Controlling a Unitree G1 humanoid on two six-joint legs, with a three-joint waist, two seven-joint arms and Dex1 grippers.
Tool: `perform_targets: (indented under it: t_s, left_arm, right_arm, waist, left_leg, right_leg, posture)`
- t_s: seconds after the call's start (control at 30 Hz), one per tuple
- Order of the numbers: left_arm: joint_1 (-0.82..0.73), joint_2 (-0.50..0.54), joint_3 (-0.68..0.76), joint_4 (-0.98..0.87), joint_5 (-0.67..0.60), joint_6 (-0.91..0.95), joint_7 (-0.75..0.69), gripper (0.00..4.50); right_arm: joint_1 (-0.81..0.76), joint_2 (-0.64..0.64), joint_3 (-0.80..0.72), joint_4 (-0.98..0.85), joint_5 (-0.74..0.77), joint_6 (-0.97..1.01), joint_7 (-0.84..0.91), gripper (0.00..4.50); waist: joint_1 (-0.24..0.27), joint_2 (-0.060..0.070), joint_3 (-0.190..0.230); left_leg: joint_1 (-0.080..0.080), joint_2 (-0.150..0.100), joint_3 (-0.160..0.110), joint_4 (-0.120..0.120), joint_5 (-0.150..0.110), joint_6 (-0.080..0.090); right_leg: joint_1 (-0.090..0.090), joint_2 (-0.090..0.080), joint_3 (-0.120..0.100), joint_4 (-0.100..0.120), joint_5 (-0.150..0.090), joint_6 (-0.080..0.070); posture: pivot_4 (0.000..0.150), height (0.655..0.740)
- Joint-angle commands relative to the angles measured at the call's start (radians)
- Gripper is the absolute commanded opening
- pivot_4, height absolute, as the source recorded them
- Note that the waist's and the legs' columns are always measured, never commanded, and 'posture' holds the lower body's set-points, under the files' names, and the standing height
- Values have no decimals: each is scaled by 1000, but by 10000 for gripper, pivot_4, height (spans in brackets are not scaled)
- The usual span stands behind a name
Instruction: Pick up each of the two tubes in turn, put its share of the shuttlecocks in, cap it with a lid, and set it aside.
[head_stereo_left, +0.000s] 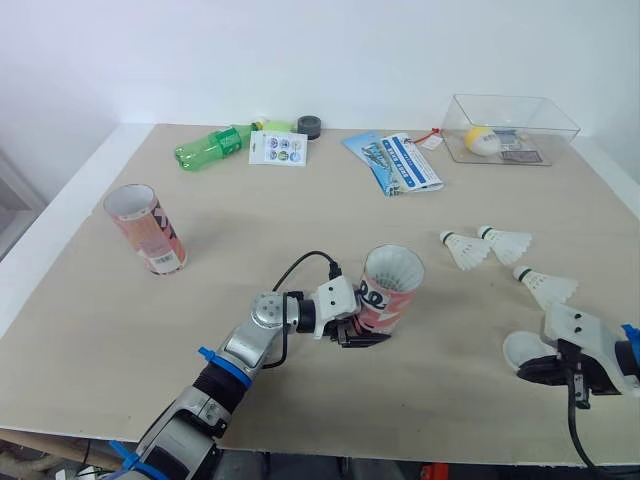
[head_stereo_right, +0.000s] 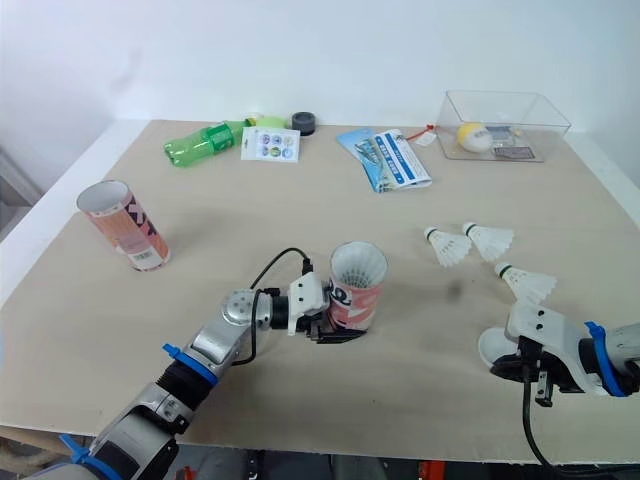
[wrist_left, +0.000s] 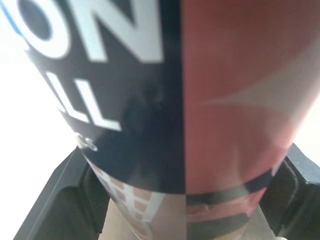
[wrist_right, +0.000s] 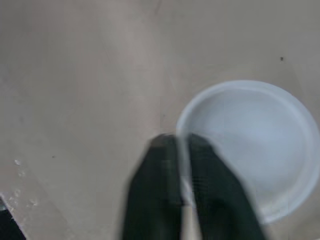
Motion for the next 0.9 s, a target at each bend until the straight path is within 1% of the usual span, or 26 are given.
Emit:
perform_targets:
  t_s: [0.03,0.2,0.5,0.73,0.9]
  left_arm:
    - [14,18,-11,3,5,18,-25,35476]
    - [5,29,-17,29,26,3,-17,35476]
    - [-2,29,-26,50,48,-23,-15,35476]
    - [1,30,-28,56,52,-26,-13,35476]
    - [-12,26,-25,84,57,-27,-2,35476]
  right_arm:
    - [-12,8,22,10,-18,-1,-16,259]
    - [-38,12,33,-9,-1,17,-22,259]
    - [-96,-4,-21,-104,57,29,6,259]
    - [-113,-49,-65,-122,52,-1,52,259]
    - [-197,-62,-69,-128,65,-58,68,259]
  waist:
    - [0,-2,0]
    - [-1,-4,1]
    - [0,-2,-1]
    - [1,0,-2]
    - [1,0,-2]
  left_leg:
    - [0,0,0,0,0,0]
    - [7,0,1,1,-1,-1]
    - [7,0,1,-1,-1,-1]
    - [7,0,1,-3,-1,-1]
    - [7,0,1,-4,-1,-1]
  right_leg:
    - [1,0,0,0,0,0]
    - [9,-1,0,-2,0,0]
    - [9,-1,0,-4,0,0]
    - [10,-2,-1,-8,1,0]
    - [10,-2,-1,-9,1,1]
  posture:
    - [1500,7400]
    - [1500,7400]
    - [1500,7400]
    - [1500,7400]
    - [1500,7400]
